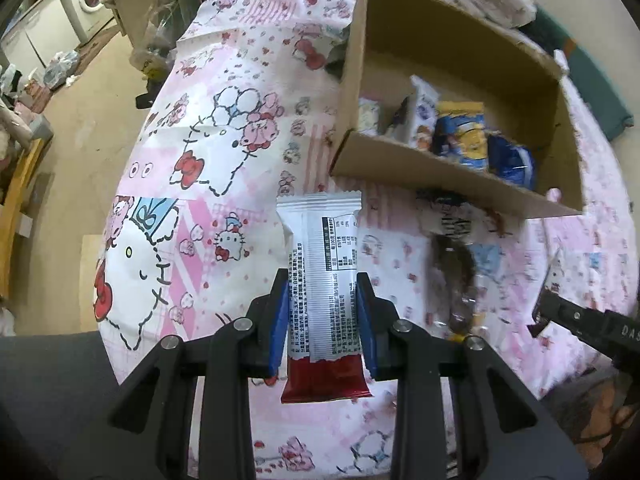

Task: Organize snacks
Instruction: 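Lower both held packets into the box and open both grippers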

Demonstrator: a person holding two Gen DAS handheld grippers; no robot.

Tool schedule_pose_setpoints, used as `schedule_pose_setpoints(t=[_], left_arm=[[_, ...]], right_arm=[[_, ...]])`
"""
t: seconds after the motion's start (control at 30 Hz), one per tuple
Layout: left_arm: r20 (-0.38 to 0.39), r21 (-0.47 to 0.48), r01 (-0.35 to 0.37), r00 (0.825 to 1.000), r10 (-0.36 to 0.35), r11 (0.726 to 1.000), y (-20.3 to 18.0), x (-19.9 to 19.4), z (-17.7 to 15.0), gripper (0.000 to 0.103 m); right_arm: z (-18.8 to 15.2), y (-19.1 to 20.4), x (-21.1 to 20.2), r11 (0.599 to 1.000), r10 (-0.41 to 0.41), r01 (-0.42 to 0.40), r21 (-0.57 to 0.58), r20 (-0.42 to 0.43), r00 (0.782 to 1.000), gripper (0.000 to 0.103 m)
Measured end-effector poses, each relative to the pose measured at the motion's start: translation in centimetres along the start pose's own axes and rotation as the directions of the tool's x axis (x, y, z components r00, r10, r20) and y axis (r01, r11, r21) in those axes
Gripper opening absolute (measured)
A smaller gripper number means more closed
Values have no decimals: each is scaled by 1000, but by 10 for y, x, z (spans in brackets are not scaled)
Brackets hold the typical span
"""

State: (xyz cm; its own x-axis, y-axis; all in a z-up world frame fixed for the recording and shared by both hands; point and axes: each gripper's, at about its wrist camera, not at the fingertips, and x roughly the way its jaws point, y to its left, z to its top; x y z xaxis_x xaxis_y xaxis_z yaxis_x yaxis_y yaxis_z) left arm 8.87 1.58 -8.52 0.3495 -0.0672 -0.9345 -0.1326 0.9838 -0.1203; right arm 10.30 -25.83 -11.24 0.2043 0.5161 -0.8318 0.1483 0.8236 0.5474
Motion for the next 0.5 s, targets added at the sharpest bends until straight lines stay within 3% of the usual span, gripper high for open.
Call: schedule_pose_setpoints(t=[0.23, 0.5], left_arm=[[69, -22, 25, 997, -24, 999, 3, -30, 16, 27], [184, 45, 13, 983, -21, 999, -8, -60, 55, 27]], right_arm=[[5, 16, -35, 995, 93, -90, -37, 62, 994, 18], [27, 42, -59, 984, 133, -112, -136, 156, 979, 18]])
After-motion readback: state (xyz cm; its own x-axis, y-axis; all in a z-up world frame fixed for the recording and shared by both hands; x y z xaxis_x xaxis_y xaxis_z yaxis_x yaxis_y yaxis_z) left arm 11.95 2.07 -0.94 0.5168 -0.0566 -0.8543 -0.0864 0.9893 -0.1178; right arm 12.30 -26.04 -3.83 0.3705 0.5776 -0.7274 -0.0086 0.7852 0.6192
